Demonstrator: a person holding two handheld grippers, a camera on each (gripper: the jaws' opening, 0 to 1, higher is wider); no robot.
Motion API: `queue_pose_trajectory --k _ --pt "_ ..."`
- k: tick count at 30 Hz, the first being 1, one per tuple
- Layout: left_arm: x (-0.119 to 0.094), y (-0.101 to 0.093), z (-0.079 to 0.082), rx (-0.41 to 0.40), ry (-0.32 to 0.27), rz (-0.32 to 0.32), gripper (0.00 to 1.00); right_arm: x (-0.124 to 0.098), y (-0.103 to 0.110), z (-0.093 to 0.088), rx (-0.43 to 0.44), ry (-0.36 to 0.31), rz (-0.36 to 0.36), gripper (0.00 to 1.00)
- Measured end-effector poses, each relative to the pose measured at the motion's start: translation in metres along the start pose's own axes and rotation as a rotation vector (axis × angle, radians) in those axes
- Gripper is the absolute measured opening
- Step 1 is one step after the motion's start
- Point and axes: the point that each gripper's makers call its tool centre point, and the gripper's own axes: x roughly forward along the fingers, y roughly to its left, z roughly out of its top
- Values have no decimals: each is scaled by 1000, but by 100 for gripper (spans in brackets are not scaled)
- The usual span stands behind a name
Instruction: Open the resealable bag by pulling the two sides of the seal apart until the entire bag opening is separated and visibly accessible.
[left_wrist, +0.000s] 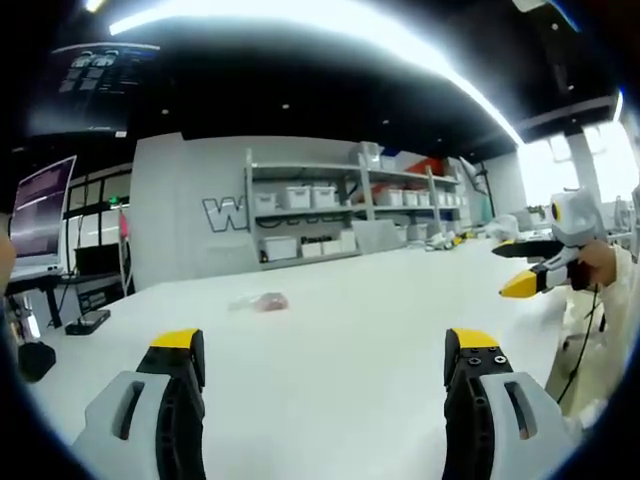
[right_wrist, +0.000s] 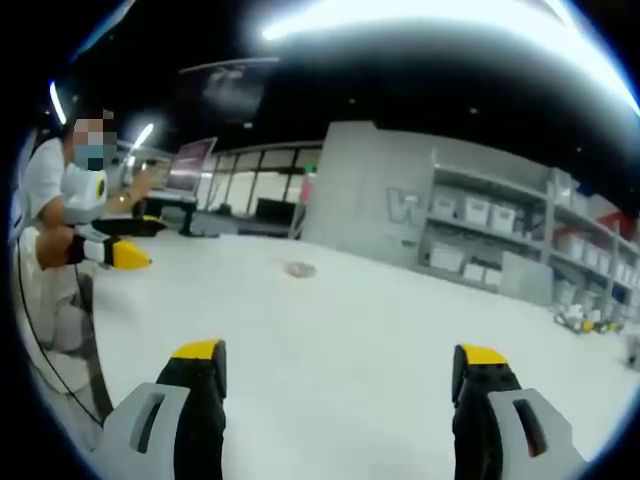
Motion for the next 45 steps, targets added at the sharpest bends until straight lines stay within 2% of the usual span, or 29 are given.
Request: queue_pose_trajectory --k 21,45 --pt "-6 8 -12 -9 -6 8 98 5 11 -6 -56 13 -1 95" --pt "-3 12 -6 2 -7 1 98 12 10 1 -109 20 -7 94"
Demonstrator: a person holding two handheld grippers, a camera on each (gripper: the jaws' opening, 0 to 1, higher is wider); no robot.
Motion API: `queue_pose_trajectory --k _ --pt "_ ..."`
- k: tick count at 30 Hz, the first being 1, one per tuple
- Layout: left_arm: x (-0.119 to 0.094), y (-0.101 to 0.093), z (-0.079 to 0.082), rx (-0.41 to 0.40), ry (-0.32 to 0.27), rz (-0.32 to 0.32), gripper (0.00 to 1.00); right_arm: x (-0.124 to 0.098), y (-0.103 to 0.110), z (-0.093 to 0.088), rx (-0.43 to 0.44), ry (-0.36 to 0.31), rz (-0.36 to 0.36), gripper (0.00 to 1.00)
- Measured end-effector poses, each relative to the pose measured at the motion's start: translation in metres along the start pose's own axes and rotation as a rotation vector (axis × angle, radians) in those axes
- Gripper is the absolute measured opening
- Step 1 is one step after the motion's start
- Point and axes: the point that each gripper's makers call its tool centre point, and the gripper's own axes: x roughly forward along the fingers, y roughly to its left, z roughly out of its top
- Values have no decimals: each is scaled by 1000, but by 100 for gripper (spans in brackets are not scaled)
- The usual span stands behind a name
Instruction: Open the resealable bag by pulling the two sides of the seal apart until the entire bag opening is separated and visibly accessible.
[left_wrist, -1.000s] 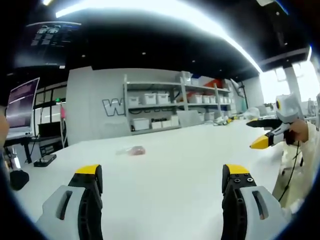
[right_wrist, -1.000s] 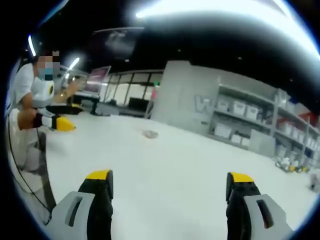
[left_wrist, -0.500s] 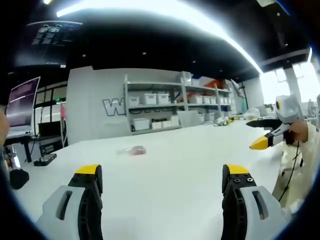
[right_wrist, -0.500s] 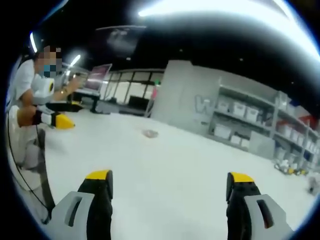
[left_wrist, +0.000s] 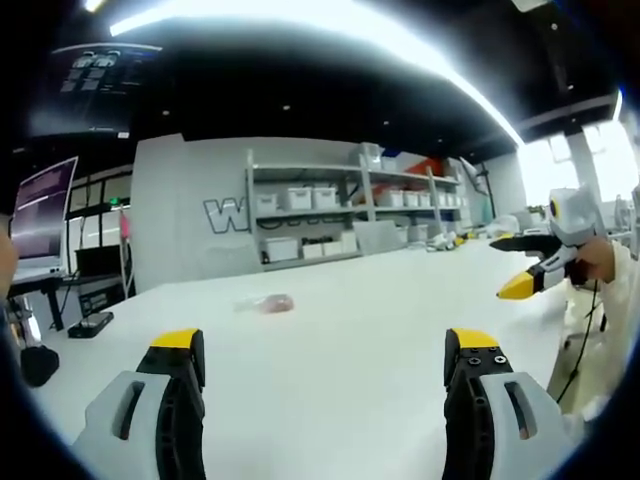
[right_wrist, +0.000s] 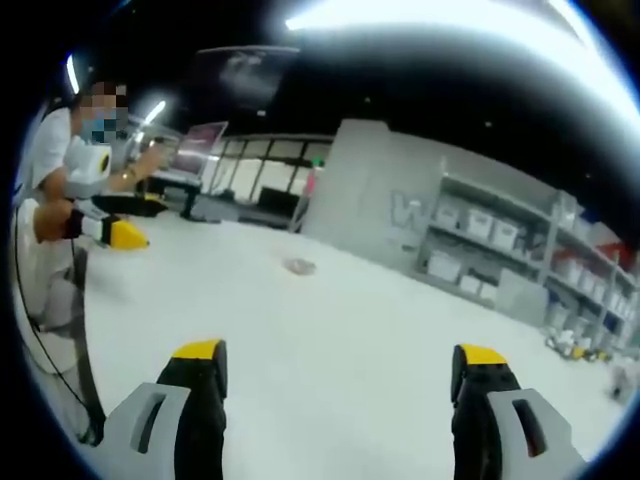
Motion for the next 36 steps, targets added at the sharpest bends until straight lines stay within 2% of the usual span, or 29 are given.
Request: queue_pose_trajectory --k 7,15,23,29,36 --pt "0 3 3 4 2 2 98 4 1 0 -50 22 1 94" --pt "0 7 7 11 -2 10 98 8 -1 6 -66 9 6 94" --pt "-2 7 -1 9 14 12 98 9 0 3 -105 26 2 94" --pt "-4 9 2 2 1 17 98 11 1 5 -119 27 9 95" --pt "-5 10 -1 0 11 17 98 15 3 5 -156 40 15 95"
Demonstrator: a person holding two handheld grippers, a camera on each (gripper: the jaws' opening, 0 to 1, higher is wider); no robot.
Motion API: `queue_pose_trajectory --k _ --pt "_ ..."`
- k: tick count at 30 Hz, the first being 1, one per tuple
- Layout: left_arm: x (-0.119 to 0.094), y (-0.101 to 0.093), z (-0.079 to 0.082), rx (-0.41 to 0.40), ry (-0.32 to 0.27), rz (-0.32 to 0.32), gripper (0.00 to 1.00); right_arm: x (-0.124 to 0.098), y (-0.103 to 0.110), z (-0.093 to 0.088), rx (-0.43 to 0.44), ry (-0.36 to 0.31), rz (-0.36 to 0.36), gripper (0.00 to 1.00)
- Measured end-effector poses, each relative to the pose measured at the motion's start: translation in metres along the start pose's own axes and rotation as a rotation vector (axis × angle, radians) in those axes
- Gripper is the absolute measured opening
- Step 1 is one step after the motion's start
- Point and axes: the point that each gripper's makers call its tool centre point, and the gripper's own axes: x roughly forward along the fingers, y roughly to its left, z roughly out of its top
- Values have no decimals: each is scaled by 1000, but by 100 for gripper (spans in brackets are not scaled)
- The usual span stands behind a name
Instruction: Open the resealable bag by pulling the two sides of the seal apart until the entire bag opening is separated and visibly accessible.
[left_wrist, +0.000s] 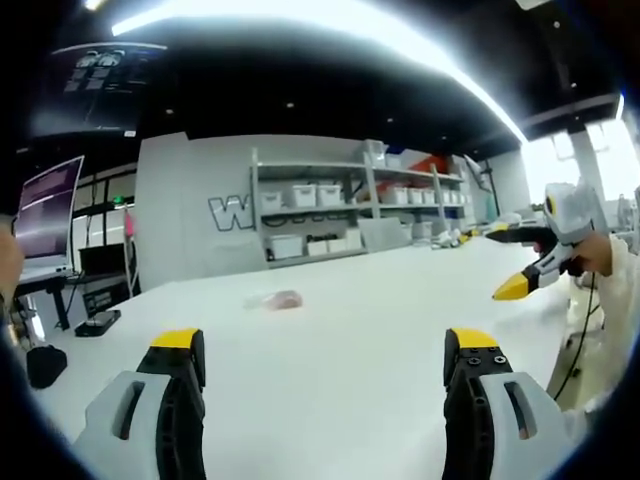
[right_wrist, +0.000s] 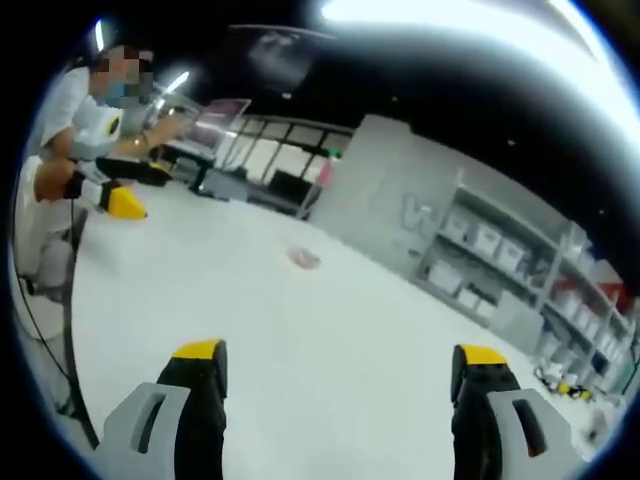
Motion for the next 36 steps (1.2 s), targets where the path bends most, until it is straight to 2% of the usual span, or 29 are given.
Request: queue_pose_trajectory --k 16,36 --pt "-4 3 -2 -2 3 8 98 10 5 6 -69 -3 20 95" --pt "-7 5 -7 -13 9 14 97 15 12 2 -106 19 41 95"
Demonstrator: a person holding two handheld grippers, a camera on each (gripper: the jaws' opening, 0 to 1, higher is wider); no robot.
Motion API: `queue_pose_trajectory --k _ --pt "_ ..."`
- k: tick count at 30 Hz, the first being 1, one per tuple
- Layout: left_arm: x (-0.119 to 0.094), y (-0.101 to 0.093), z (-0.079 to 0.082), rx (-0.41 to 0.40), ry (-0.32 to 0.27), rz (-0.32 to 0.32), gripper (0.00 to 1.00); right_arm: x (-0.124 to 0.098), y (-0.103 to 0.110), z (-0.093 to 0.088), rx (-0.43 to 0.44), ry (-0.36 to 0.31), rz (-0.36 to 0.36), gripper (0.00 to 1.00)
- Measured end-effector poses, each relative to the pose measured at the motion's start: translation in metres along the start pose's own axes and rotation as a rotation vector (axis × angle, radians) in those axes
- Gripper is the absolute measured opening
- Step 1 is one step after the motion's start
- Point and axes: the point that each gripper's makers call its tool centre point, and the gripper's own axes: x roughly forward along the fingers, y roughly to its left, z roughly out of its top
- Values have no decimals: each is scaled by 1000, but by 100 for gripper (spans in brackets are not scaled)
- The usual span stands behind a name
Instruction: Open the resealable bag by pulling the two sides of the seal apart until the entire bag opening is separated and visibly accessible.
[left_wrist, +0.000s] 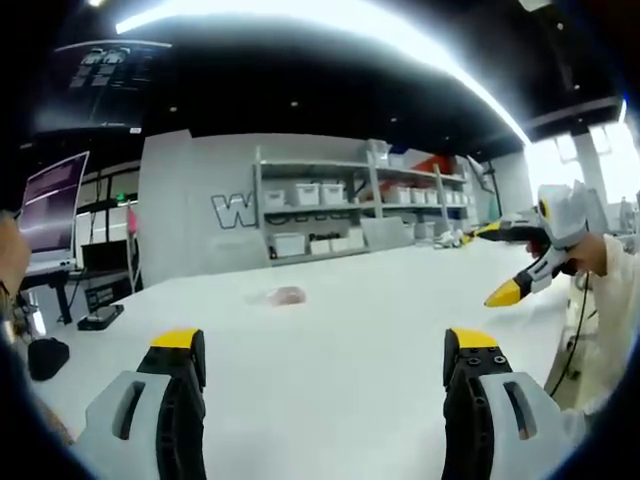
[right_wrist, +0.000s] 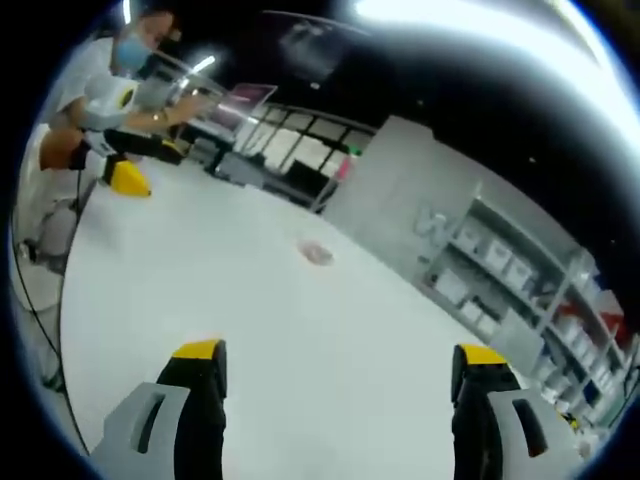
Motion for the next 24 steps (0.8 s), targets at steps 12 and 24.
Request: queue_pose_trajectory --k 12,24 --pt "3 0 5 4 6 -9 97 0 -3 4 9 -8 2 94" --pt "-1 4 8 10 3 3 96 -1 0 6 16 -12 3 93"
